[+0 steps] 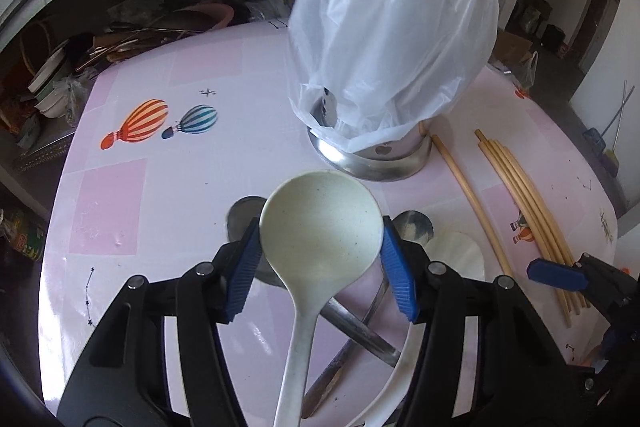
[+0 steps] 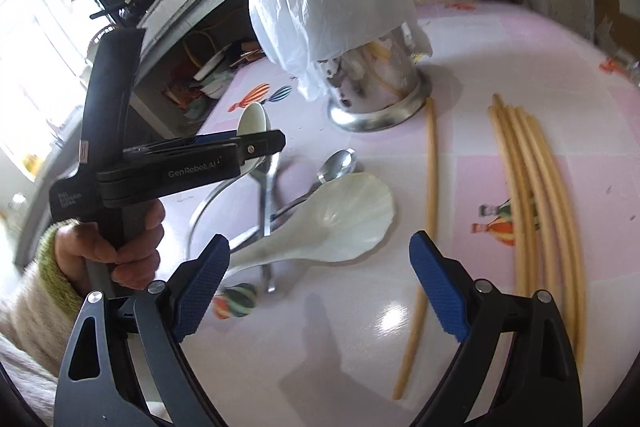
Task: Organize utensils
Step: 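Lift the cream ladle off the table with the left tool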
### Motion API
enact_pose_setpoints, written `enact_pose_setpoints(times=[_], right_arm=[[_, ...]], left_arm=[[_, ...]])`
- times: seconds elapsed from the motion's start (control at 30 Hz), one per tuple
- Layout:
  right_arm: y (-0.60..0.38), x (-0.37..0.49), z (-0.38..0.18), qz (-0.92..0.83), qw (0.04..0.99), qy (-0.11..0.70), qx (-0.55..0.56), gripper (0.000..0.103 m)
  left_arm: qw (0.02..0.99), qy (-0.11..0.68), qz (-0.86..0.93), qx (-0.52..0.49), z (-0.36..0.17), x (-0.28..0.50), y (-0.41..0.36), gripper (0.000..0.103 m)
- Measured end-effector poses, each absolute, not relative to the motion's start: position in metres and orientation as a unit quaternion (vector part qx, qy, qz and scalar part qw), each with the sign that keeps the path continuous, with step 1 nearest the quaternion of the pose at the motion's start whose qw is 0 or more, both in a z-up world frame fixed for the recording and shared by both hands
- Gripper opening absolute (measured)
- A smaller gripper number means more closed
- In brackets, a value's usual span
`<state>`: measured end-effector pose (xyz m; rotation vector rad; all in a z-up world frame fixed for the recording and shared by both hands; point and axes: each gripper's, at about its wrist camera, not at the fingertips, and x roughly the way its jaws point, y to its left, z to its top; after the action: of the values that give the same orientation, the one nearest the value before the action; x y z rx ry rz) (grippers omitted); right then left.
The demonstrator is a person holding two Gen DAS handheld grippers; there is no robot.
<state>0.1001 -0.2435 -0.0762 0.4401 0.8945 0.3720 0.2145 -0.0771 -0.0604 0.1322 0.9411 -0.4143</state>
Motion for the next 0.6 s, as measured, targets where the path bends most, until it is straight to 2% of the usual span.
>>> enact_pose_setpoints(times=[0.1, 0.3, 0.6], right_arm=[[-0.244, 0.103, -0.083, 0.210, 0.832, 0.445, 0.256, 0.083], [-0.219, 0.111, -0.078, 0.262, 0.806, 0.463, 0.260, 0.073], [-0.153, 0.134, -0.074, 0.353, 0.770, 0.496, 0.190, 0.073]], left_arm=[[0.881, 0.435, -0.182, 0.043, -0.049, 0.208, -0.062, 0.055], [0.899, 0.412, -0.149, 0.014, -0.035, 0.192, -0.033, 0.055], [0.912, 0.392, -0.114, -0.026, -0.027, 0.174, 0.009, 0.055]])
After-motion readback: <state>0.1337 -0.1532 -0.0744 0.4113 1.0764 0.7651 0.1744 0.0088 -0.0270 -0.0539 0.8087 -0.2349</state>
